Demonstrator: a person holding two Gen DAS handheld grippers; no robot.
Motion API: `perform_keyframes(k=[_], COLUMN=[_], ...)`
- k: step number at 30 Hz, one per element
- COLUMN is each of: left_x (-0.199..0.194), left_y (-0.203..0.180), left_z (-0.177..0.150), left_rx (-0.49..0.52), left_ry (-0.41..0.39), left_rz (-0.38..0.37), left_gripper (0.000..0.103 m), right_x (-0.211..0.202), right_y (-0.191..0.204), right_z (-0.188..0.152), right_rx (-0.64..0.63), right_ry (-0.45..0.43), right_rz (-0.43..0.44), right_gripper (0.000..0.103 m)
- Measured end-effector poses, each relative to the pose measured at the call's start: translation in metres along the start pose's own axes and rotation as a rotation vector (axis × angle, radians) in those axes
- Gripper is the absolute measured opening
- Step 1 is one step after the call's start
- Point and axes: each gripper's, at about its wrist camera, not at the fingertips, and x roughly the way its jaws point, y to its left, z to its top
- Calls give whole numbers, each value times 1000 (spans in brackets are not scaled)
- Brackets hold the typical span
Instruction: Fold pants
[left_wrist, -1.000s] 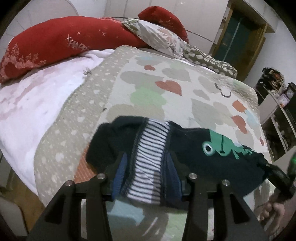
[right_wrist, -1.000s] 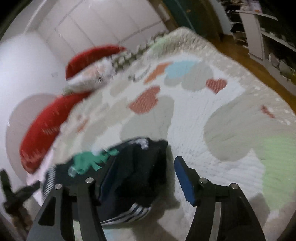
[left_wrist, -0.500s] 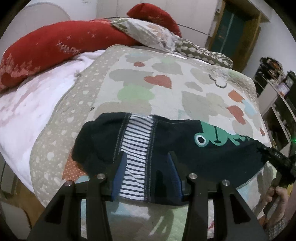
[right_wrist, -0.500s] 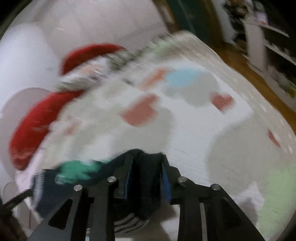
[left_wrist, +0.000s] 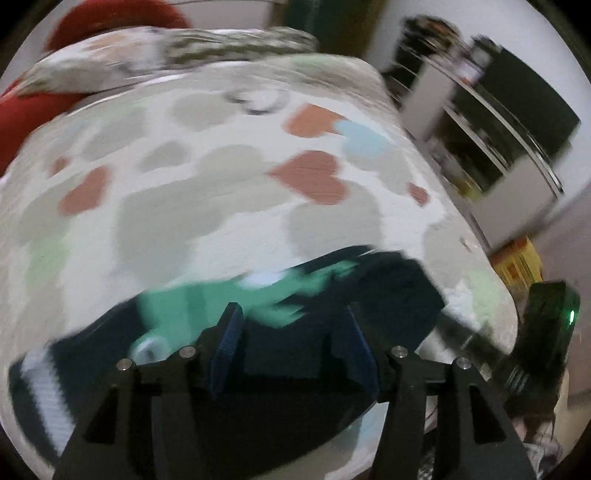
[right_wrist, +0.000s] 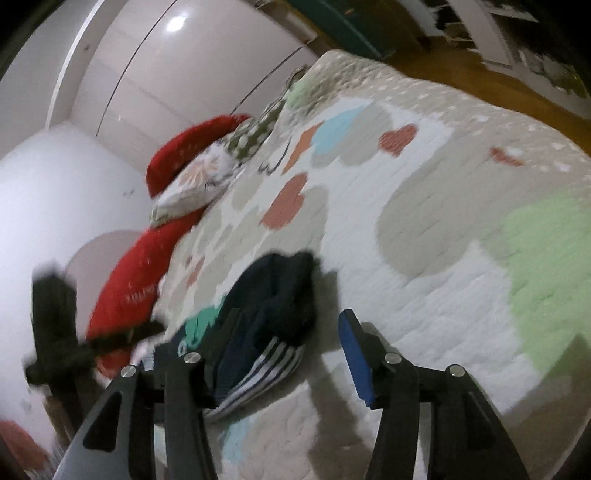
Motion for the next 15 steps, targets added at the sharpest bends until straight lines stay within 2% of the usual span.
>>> perform_keyframes(k=[2,6,10,12,13,14,15], left_x=[19,61,100,110,109,105,101], left_y=[-18,-44,-59,-67,-70,-70,-68], left_z=[15,41,47,46,44,43,42], left_rx=[41,89,132,175,196,206,200], left_ry=[34,108,209,219,212,194,188], left_rz=[-33,-80,-116,-90,-78,-66,-74], left_gripper=[56,64,66,66,62,44,31], right_x=[9,27,35,38,38,39,39], right_y=[8,18,21,22,23,22,22], right_z=[-5,-11,-13,-13,-13,-12,-11], right_rx=[-36,-91,-118,-124,-122,-116,-106], right_ry=[23,36,31,22,20,25,26], right_rz=[-13,-30,-34,-38,-40,-40,-30], right_gripper=[56,56,56,46,29,25,23])
